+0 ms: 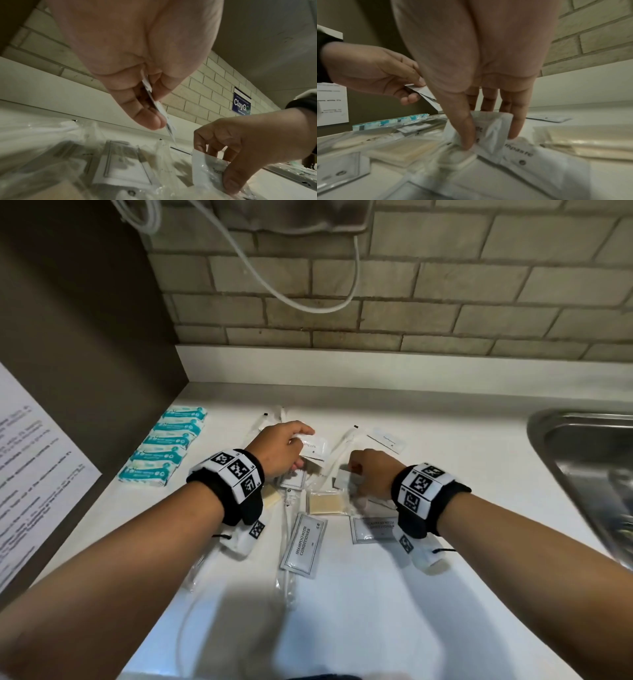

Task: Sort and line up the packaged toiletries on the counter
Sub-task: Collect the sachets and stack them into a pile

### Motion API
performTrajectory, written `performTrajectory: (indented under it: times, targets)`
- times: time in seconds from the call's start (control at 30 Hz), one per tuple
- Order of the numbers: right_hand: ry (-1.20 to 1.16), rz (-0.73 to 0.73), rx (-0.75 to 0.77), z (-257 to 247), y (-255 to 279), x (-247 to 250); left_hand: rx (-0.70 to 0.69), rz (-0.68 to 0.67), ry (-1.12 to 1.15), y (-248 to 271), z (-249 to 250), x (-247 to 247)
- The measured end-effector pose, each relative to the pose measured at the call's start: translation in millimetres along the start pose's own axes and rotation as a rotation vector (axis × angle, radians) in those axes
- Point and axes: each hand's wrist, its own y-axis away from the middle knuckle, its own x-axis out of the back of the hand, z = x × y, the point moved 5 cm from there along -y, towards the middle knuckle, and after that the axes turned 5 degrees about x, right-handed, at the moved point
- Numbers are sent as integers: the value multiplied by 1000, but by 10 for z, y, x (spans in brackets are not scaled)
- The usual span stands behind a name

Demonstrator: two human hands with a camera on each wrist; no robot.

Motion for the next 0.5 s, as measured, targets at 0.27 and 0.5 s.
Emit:
performTrajectory:
  times: [0.27, 0.5]
  targets:
    - [-55, 14, -50, 68, 60, -31, 40, 4, 69, 64, -104, -16]
    - [-55, -82, -50, 23, 63, 145, 32, 4, 66, 46, -32, -63]
